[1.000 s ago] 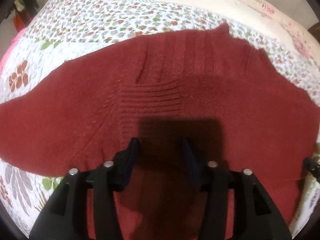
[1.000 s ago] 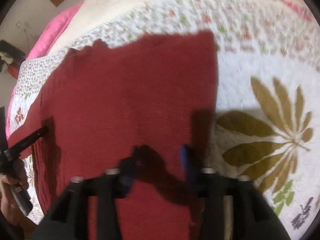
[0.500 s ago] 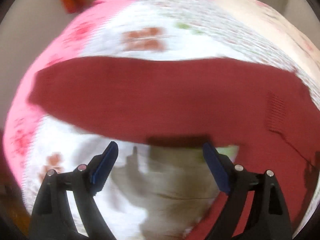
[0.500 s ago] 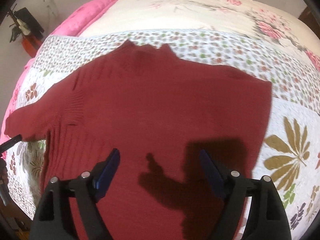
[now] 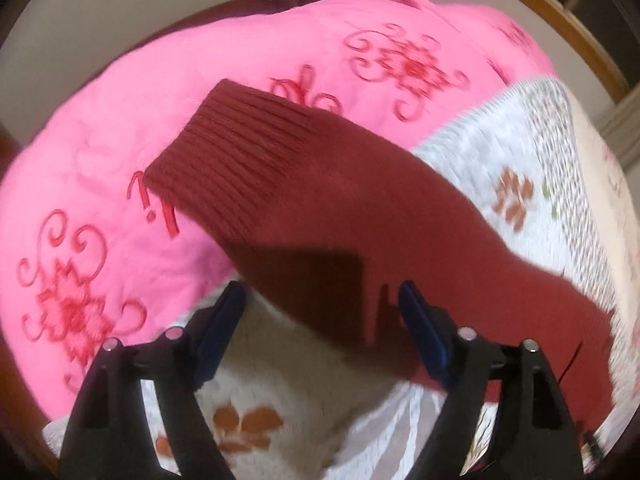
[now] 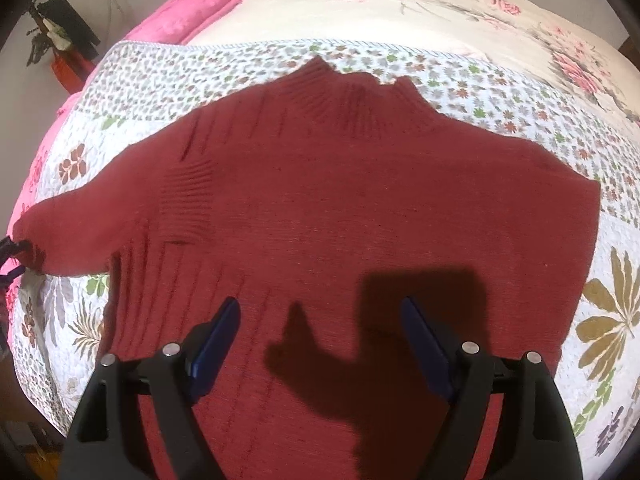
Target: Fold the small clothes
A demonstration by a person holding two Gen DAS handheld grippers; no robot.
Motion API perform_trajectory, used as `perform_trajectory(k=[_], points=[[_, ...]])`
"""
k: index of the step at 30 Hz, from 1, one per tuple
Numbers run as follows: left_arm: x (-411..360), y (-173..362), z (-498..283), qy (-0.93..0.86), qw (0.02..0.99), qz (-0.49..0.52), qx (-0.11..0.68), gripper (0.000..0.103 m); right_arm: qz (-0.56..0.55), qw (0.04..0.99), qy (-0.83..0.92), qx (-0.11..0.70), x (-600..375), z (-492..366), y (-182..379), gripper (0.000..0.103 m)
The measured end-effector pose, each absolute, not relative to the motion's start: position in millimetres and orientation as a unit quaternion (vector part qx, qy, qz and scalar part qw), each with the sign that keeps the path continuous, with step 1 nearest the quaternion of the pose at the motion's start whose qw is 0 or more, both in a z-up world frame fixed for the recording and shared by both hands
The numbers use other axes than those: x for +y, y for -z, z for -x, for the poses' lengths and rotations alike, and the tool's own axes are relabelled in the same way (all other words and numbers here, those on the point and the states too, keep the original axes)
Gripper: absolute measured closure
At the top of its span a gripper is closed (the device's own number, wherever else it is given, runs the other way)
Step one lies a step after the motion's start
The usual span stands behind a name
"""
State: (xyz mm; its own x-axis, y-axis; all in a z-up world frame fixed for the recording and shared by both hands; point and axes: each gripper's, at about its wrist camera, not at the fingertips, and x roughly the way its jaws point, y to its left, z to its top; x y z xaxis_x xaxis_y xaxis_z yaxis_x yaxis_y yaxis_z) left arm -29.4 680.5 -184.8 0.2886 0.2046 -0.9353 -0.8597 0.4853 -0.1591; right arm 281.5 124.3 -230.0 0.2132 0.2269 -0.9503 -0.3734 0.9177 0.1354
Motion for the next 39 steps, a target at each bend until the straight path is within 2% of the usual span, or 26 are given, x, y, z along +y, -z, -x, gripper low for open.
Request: perform_trajectory(k=[1, 3, 5, 8, 9, 10, 11, 20, 26, 39], points=[[685, 185, 32, -0.367, 0.724, 0.363, 0.458, 0.028, 0.063, 0.777, -0.194, 0.595, 126, -281, 229, 0.021], [692, 184, 34, -0.37, 0.726, 0.38, 0.437, 0.036, 0.067, 0.778, -0.194, 0.594, 127, -282, 229, 0.021], [701, 187, 35, -0.369, 0.725, 0.396, 0.426, 0.049, 0.067, 0.778, -0.19, 0.594, 127, -283, 229, 0.021], [711, 192, 46, -0.375, 0.713, 0.425, 0.412, 0.075, 0.061, 0.779, -0.189, 0.595, 126, -284, 229, 0.021], [713, 191, 51, -0.377, 0.712, 0.435, 0.402, 0.08, 0.061, 0.779, -0.19, 0.595, 126, -284, 229, 0.021], [715, 189, 48, -0.377, 0.714, 0.439, 0.394, 0.094, 0.063, 0.779, -0.191, 0.594, 126, -284, 229, 0.021], [713, 184, 51, -0.379, 0.717, 0.438, 0.388, 0.096, 0.065, 0.779, -0.192, 0.594, 127, -284, 229, 0.021], [666, 140, 3, -0.328, 0.795, 0.368, 0.354, 0.097, 0.059, 0.782, -0.178, 0.595, 106, -285, 229, 0.021], [599, 120, -51, -0.251, 0.842, 0.305, 0.369, 0.097, 0.049, 0.786, -0.163, 0.594, 79, -281, 227, 0.021], [426, 159, -170, -0.092, 0.864, 0.238, 0.435, 0.097, 0.025, 0.788, -0.124, 0.602, 15, -276, 233, 0.021]])
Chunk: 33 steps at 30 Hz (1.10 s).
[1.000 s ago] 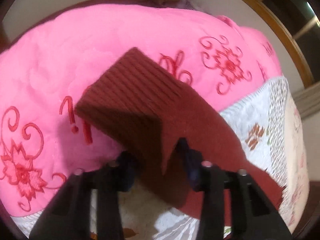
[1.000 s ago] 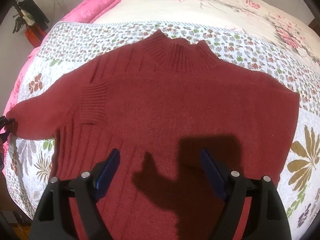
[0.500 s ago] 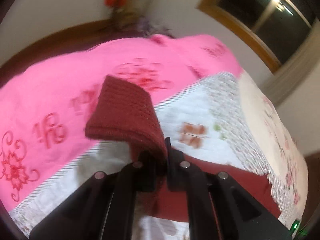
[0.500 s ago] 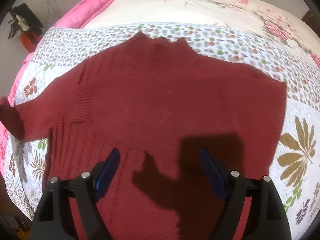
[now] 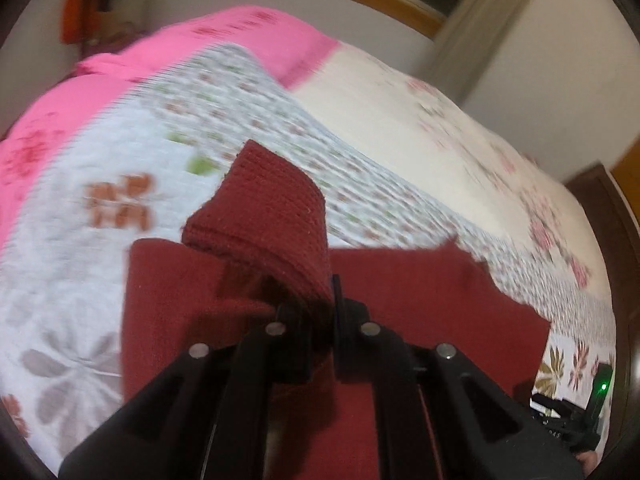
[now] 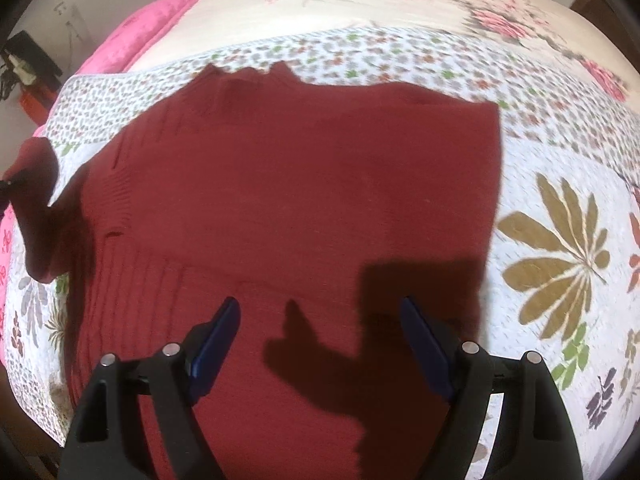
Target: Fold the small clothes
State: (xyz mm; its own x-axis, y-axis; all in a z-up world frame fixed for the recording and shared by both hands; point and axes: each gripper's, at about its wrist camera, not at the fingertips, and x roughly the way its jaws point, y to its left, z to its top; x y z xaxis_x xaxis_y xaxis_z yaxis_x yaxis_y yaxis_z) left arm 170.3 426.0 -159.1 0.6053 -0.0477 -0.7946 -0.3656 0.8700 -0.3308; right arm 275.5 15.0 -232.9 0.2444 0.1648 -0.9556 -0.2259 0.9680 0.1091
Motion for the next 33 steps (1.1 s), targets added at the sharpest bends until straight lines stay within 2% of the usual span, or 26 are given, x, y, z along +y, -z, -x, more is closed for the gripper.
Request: perform_trajectory(k=[10, 12, 13, 14, 19, 25, 29, 33], points=[[316, 197, -208, 0.011, 0.853, 0.192, 0.484, 0.096, -0.01, 0.784, -0.099, 0.612, -23, -287, 254, 0.021], [293, 215, -215, 0.051, 0.834, 0.176, 0.521, 0.087, -0.018, 0.782, -0.1, 0.614, -28, -288, 259, 0.021], [284, 224, -216, 0.071, 0.822, 0.173, 0.539, 0.069, -0.023, 0.781, -0.102, 0.616, -30, -289, 261, 0.021], [278, 229, -217, 0.09, 0.813, 0.174, 0.549, 0.059, -0.024, 0.78, -0.104, 0.616, -30, -289, 262, 0.021], [275, 219, -192, 0.139, 0.814, 0.156, 0.543, 0.042, -0.015, 0.782, -0.109, 0.614, -30, -289, 260, 0.021], [353, 204, -169, 0.006, 0.84, 0.12, 0.529, 0.04, -0.026, 0.786, -0.142, 0.601, -7, -295, 243, 0.021], [413, 221, -165, -0.098, 0.825, 0.114, 0.545, 0.041, -0.036, 0.776, -0.193, 0.599, 31, -300, 237, 0.021], [429, 257, -171, -0.116, 0.8, 0.114, 0.577, 0.041, -0.032, 0.769, -0.221, 0.599, 70, -306, 238, 0.021]])
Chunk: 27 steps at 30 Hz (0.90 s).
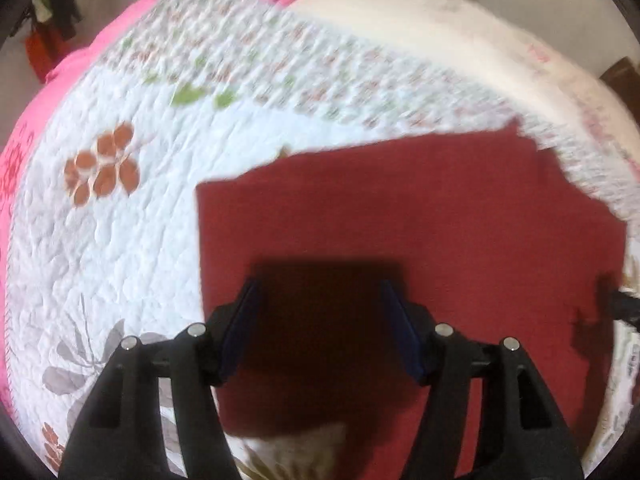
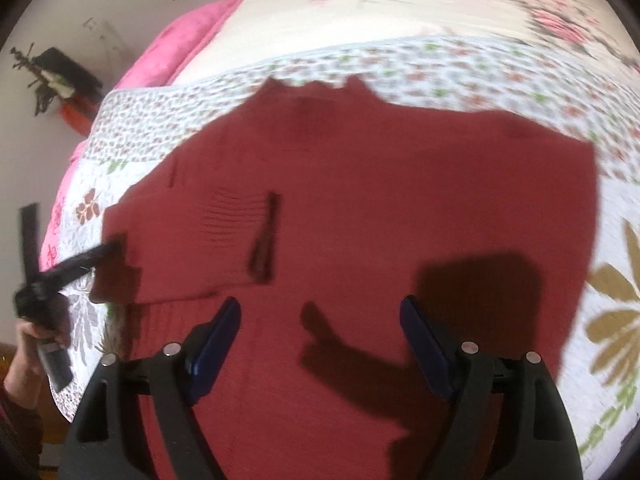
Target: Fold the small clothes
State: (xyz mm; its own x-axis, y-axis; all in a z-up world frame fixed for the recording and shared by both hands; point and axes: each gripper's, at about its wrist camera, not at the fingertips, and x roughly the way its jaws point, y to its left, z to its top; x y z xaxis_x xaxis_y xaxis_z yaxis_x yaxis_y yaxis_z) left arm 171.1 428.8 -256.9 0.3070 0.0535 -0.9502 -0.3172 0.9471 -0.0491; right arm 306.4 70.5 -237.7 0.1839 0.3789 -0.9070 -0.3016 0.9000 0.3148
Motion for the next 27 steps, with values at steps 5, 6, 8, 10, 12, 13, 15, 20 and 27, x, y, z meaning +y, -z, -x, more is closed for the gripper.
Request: perform_trajectory(k=[5, 6, 8, 10, 12, 13, 15, 20, 27], points=[[422, 266, -175, -0.116, 0.806, 0.1, 0.572, 0.041, -0.023, 0.76, -0.24, 0.604, 100, -313, 241, 0.021], [424, 261, -173, -0.112, 0.808, 0.111, 0.567, 0.041, -0.02, 0.757, -0.245, 0.606, 107, -316, 241, 0.021], [432, 252, -167, -0.112, 0.812, 0.129, 0.558, 0.04, -0.02, 0.752, -0.252, 0.609, 116, -320, 244, 0.021], [442, 243, -160, -0.121, 0.815, 0.137, 0.549, 0.04, -0.022, 0.746, -0.257, 0.614, 124, -326, 249, 0.021], [452, 234, -153, -0.13, 0.82, 0.14, 0.539, 0.04, -0.027, 0.74, -0.252, 0.623, 131, -332, 259, 0.021], [450, 229, -151, -0.133, 0.822, 0.141, 0.536, 0.039, -0.033, 0.735, -0.25, 0.63, 133, -336, 266, 0.026], [455, 222, -143, -0.14, 0.824, 0.148, 0.528, 0.037, -0.048, 0.724, -0.249, 0.642, 137, -343, 277, 0.04], [475, 219, -125, -0.156, 0.821, 0.155, 0.527, 0.035, -0.051, 0.719, -0.268, 0.639, 149, -347, 282, 0.083], [476, 222, -127, -0.163, 0.816, 0.172, 0.527, 0.035, -0.094, 0.729, -0.301, 0.608, 120, -348, 245, 0.097]])
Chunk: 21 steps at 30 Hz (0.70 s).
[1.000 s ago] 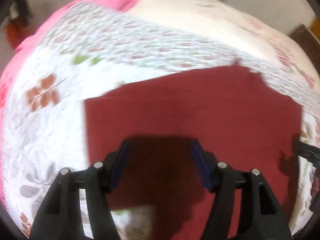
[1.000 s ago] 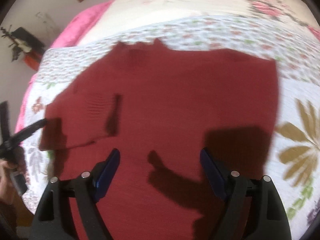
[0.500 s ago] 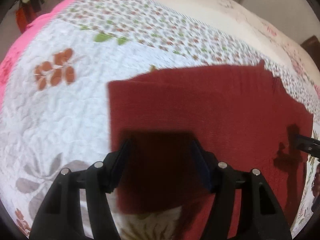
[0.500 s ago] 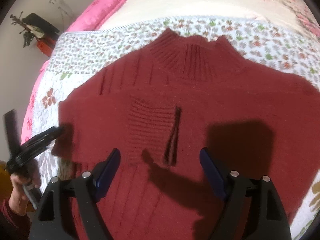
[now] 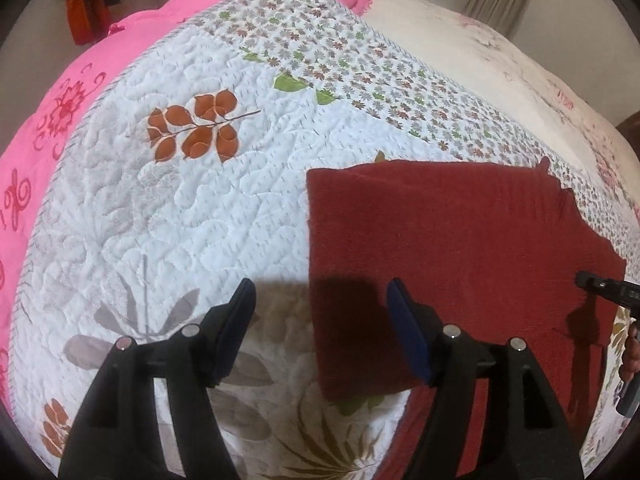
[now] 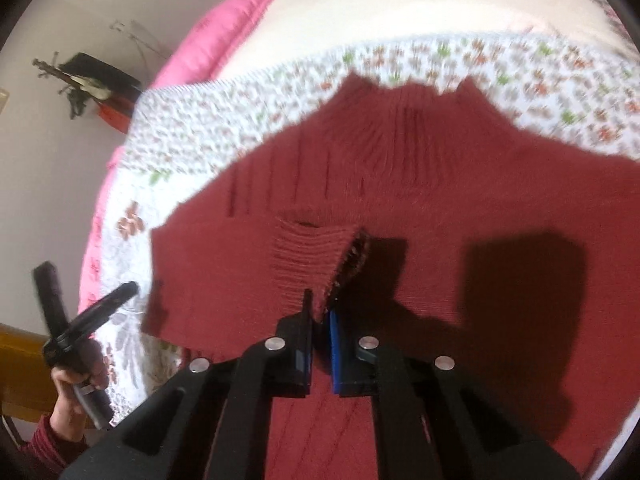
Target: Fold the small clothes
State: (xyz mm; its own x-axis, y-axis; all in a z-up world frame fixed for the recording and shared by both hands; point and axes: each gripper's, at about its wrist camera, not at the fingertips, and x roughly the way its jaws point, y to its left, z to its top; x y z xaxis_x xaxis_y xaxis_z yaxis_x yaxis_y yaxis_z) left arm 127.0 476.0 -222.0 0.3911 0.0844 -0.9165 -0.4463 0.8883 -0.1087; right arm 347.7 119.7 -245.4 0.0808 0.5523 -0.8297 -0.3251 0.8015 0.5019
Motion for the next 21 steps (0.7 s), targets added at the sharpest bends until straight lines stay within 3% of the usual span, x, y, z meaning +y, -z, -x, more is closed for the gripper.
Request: perform_trajectory(k=[10, 21], points=[[432, 221, -163, -0.139, 0.825, 0.143, 0.528, 0.035, -0.094, 0.78, -0.25, 0.566, 28, -349, 195, 0.097], [382, 243, -205, -0.146, 0.819, 0.08, 0.55, 0.035, -0.105, 0.787, -0.16, 0.587, -57, -332, 228, 0.097]])
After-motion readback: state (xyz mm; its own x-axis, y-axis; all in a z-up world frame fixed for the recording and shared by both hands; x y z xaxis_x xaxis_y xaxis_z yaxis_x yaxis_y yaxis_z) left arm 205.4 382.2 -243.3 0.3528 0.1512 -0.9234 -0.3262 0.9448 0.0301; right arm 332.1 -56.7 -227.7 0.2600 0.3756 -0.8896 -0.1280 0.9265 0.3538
